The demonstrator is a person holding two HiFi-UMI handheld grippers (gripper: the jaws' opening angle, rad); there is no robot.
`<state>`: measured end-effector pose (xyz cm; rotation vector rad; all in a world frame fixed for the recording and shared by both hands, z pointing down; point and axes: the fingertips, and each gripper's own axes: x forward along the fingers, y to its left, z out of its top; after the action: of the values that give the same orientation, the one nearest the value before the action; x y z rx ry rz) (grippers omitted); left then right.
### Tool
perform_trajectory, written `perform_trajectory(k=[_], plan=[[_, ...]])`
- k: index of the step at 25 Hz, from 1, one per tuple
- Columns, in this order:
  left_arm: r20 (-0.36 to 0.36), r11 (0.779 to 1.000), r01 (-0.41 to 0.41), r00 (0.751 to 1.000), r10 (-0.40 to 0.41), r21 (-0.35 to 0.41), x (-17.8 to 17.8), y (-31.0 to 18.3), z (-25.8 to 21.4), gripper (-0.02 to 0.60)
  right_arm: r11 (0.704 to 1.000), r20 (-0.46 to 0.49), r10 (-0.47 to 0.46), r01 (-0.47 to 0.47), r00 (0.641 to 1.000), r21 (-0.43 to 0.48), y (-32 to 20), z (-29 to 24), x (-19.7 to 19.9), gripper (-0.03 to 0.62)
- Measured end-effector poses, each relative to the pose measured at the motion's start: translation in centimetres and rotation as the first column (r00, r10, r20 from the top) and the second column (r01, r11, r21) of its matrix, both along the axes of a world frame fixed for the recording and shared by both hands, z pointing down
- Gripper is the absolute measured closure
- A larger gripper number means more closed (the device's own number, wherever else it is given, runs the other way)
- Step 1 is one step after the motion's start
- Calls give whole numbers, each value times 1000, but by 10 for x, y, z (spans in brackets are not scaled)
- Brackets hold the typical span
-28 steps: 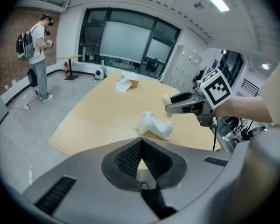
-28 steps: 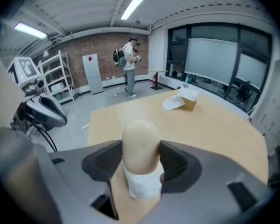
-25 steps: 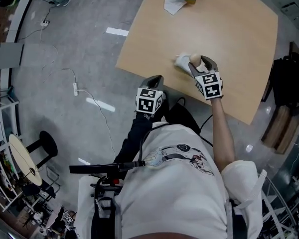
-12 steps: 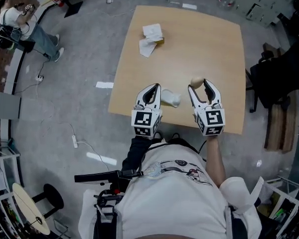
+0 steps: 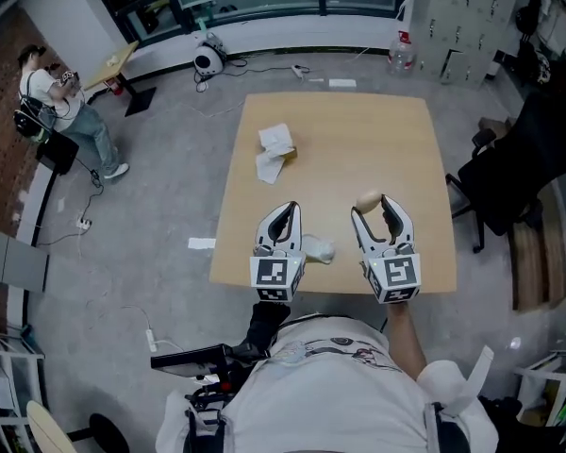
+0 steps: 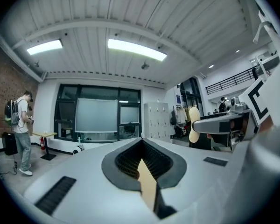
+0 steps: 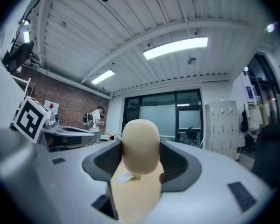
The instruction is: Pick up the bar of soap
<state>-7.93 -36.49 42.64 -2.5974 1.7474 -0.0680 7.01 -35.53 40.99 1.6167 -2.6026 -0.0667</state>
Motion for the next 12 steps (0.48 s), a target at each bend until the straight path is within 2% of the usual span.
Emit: perform_trajectory(k=[12], plan=[[19, 996, 13, 1000, -15, 90, 13, 3, -34, 580, 996, -6, -24, 24, 1000, 91, 1, -32, -9, 347]])
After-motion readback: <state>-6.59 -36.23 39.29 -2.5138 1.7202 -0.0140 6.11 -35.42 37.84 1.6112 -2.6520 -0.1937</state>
